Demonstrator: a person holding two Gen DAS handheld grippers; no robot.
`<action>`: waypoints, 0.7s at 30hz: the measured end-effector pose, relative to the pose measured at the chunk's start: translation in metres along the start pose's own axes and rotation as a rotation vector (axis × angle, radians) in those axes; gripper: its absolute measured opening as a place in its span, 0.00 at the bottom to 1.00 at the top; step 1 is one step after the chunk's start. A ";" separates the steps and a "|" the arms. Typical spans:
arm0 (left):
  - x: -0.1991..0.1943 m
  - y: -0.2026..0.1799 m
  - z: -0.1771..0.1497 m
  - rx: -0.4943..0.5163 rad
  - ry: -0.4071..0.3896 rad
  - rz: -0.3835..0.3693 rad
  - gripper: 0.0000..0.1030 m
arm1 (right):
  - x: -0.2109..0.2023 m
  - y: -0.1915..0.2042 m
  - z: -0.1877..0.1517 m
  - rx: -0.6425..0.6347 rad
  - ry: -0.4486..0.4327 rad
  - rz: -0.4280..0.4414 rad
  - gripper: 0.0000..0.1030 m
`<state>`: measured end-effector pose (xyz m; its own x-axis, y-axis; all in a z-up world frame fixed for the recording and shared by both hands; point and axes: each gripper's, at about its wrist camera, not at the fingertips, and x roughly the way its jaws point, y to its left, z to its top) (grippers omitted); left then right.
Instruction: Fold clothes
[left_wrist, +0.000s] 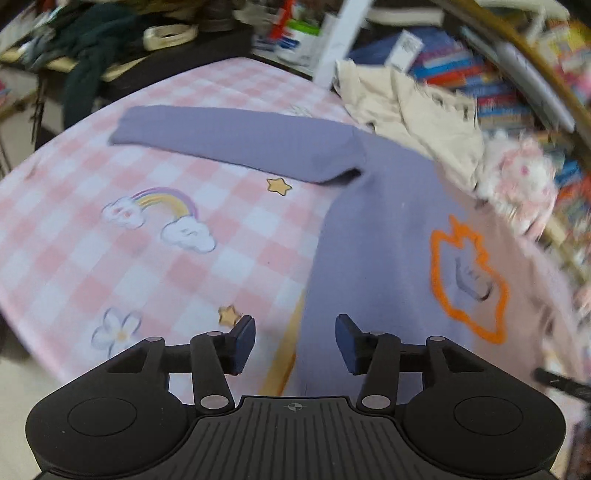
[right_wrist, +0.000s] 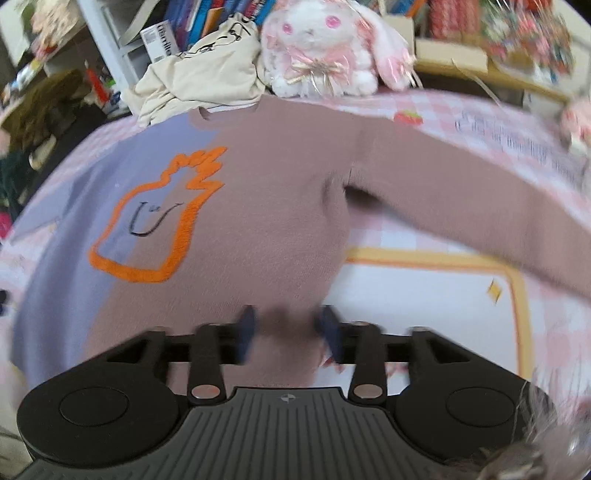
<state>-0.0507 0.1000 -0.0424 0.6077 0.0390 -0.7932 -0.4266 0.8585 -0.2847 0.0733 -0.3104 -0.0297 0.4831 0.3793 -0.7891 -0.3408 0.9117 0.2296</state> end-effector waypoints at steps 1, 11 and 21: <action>0.005 -0.003 0.002 0.027 0.007 0.027 0.47 | -0.004 0.003 -0.004 -0.001 0.007 -0.002 0.42; 0.027 -0.014 0.017 0.226 0.003 0.001 0.30 | -0.014 0.032 -0.029 0.018 0.037 -0.040 0.20; 0.040 -0.013 0.033 0.295 0.020 -0.084 0.03 | -0.017 0.040 -0.039 0.106 -0.017 -0.178 0.12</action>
